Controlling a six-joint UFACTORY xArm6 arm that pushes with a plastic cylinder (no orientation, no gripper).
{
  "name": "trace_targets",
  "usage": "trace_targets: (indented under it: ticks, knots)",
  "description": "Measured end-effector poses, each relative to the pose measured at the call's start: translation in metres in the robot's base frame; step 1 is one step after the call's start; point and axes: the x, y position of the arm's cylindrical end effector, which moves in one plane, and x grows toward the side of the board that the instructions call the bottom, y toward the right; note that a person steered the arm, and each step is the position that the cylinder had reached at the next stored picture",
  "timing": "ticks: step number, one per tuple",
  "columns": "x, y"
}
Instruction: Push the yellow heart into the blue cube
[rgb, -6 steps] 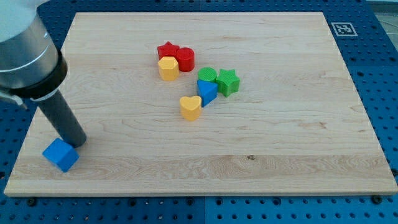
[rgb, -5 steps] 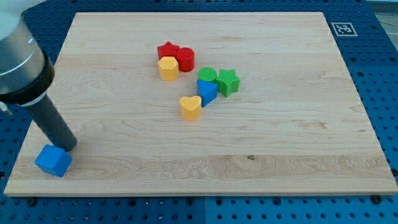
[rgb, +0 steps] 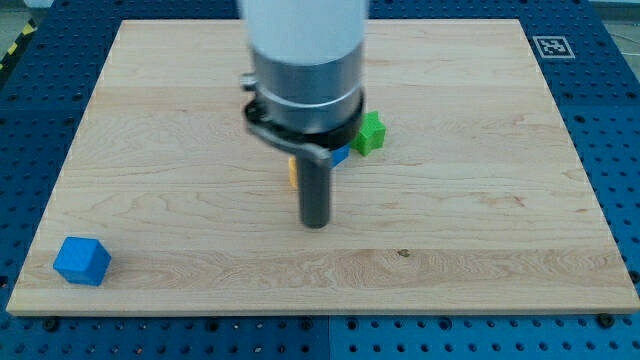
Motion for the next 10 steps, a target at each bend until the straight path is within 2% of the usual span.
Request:
trace_targets:
  ticks: [1, 2, 4, 5, 6, 8, 10]
  knots:
    - [-0.034, 0.020]
    - [-0.060, 0.015]
    - [-0.046, -0.004]
    - [-0.015, -0.018]
    - [-0.015, -0.020]
    - [-0.065, 0.000]
    - [-0.023, -0.030]
